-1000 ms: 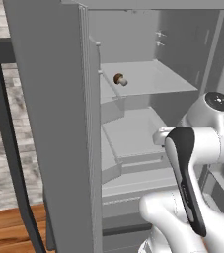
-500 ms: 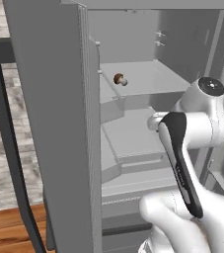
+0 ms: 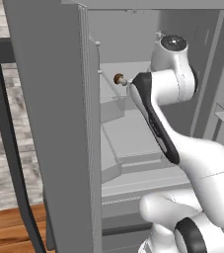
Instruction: Place the cold items (mushroom and squash) from the fridge in one tupperware on the dining counter. Place the warm items (kebab skewer and hot dog) in the stove area in another tupperware.
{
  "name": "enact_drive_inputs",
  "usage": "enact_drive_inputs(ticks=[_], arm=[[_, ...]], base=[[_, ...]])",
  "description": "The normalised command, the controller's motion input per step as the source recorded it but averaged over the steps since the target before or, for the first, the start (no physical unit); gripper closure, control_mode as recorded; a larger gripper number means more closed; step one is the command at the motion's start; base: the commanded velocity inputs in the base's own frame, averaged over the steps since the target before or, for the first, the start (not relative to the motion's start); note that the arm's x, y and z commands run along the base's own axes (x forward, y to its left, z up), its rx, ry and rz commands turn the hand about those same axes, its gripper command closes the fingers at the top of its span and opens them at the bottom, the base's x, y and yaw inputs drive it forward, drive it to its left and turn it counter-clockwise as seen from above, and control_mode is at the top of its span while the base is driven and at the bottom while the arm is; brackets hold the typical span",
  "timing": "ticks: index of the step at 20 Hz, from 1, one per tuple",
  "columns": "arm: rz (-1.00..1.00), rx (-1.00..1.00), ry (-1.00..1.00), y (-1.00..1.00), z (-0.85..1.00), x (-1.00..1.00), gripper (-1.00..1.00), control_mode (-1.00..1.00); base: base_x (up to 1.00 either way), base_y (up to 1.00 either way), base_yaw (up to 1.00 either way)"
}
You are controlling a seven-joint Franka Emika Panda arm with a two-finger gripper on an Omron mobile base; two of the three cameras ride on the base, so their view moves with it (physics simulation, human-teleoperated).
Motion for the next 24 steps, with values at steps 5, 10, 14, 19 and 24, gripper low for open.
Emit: enact_drive_inputs(ticks=[5,10,14,19,24], arm=[[0.00,-0.05,0.07,0.16,0.23,0.82,-1.00,-1.00],[0.00,-0.01,0.18,0.27,-0.04,0.82,-1.00,-1.00],[0.00,0.00,0.16,0.12,-0.10,0.66,-1.00,-1.00],[0.00,0.00,0.08,0.00,-0.24,0.50,-1.00,-1.00],[0.00,-0.01,0.01,0.00,-0.34,0.41,-1.00,-1.00]], base=[[0.00,0.00,0.00],[0.00,0.00,0.00],[0.00,0.00,0.00],[0.00,0.00,0.00],[0.00,0.00,0.00]])
